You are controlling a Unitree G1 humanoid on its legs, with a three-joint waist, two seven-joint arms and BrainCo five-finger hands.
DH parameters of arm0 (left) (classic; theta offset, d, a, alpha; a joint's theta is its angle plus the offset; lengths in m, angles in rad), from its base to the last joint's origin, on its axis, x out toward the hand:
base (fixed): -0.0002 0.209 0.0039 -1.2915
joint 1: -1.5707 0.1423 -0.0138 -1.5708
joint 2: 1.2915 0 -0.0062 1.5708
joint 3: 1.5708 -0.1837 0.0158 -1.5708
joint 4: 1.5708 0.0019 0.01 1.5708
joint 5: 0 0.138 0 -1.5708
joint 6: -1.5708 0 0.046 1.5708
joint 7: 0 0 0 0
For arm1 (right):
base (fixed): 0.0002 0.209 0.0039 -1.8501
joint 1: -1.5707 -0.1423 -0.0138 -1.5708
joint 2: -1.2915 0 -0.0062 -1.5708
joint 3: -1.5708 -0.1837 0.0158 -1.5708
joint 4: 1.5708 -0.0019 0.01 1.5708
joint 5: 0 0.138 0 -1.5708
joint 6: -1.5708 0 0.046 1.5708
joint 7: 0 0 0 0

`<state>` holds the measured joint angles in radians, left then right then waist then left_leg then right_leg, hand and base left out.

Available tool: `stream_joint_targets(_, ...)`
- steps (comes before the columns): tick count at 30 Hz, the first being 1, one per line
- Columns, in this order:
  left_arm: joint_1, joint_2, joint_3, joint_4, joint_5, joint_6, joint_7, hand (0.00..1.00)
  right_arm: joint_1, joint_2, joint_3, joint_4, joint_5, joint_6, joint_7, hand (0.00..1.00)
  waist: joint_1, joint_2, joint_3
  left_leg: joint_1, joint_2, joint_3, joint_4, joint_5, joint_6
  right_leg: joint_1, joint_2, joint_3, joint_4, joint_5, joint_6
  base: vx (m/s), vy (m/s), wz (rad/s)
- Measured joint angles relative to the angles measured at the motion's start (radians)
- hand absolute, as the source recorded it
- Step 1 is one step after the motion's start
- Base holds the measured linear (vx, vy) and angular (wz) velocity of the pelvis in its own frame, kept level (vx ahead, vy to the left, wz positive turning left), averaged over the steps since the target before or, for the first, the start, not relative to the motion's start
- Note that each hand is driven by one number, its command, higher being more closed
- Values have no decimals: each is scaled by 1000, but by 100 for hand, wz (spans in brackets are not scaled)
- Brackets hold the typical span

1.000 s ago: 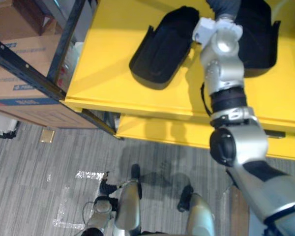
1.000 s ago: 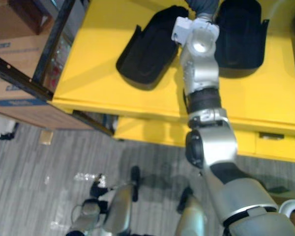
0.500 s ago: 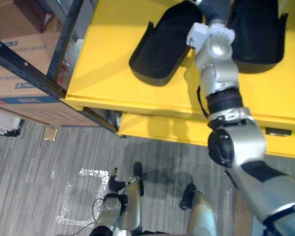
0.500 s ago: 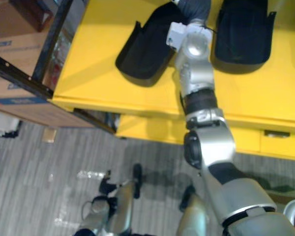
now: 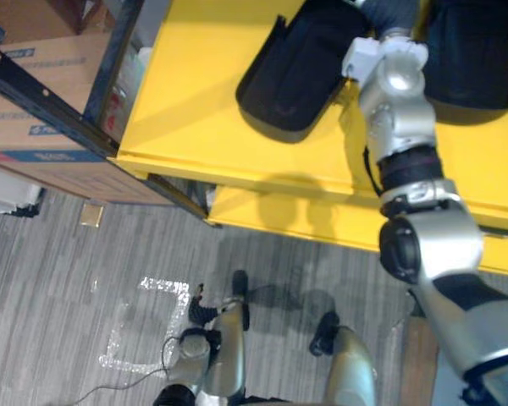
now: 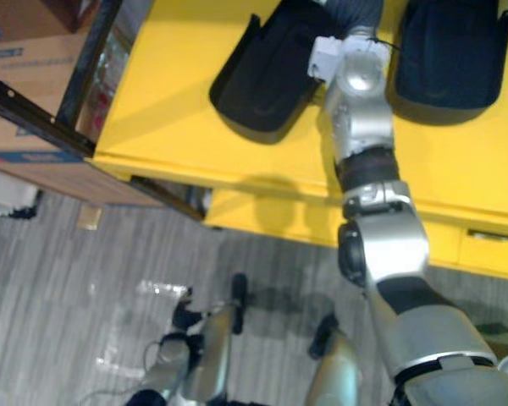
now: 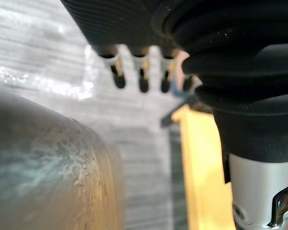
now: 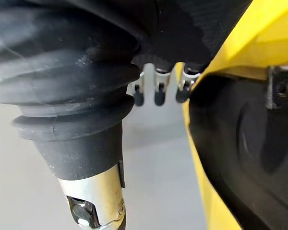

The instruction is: Walk over and take plastic housings, then place them on the shelf

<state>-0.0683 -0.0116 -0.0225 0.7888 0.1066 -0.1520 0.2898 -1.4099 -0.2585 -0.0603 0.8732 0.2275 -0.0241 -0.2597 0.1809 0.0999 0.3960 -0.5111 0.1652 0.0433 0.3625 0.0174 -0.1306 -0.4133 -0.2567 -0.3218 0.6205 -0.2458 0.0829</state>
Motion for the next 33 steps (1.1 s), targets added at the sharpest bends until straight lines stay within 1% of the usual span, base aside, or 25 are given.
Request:
stream_joint_targets(2,0,0,1,-1,-20,0,0,0,0,-2,14,0,16,0,1,0,0,1,1,-8,0,0,5,0,0,-7,-1,1,5,0,-1,0,0,0)
stream_joint_targets(9,0,0,2,-3,-21,-1,0,0,-12,-16,54,0,40,-6,22,0,1,3,2,-17,2,0,31,-12,3,-12,-1,7,15,-2,0,-8,11,-2)
stream_joint_targets(14,-2,-2,3,-16,-29,-2,0,0,-32,-16,91,-12,56,-40,23,0,9,6,3,-45,8,5,57,-21,3,-43,0,19,32,-3,-1,-7,8,-4)
stream_joint_targets(17,-2,-6,3,-21,-29,-2,0,0,-32,-17,92,-23,59,-41,22,0,13,10,5,-49,9,3,69,-26,5,-42,0,20,36,-3,-1,0,0,0)
stream_joint_targets(20,-2,-8,5,-22,-30,-4,0,0,-32,-17,99,-41,65,-53,23,0,23,10,5,-50,9,2,75,-29,5,-41,0,20,41,-6,0,0,0,0)
stream_joint_targets(22,-2,-8,6,-22,-30,-10,0,0,-33,-16,119,-42,78,-65,29,0,25,10,5,-52,9,-1,87,-34,7,-41,-3,20,52,-14,0,0,0,0)
stream_joint_targets(26,-1,-8,10,-22,-30,-13,0,0,-33,-16,123,-66,90,-69,40,0,25,10,5,-52,9,-3,92,-36,7,-41,-4,18,61,-20,0,0,0,0)
stream_joint_targets(28,-1,-8,10,-22,-30,-13,0,0,-33,-17,122,-85,103,-87,39,0,25,10,5,-51,9,-3,92,-35,7,-41,-5,18,64,-21,-1,0,0,0)
stream_joint_targets(30,-2,-8,11,-22,-30,-13,0,0,-32,-18,117,-120,98,-88,28,0,22,10,5,-50,9,-2,91,-35,7,-41,-5,19,64,-21,-1,0,0,0)
stream_joint_targets(32,-2,-8,12,-22,-30,-13,0,0,-27,-18,108,-188,49,-88,-7,0,20,10,5,-48,9,-1,90,-35,6,-40,-6,20,64,-21,-1,0,0,0)
stream_joint_targets(33,-4,-8,12,-22,-29,-12,0,0,-9,-18,105,-268,-17,-88,-39,0,17,10,5,-43,9,2,88,-35,6,-37,-6,21,63,-21,-1,0,0,0)
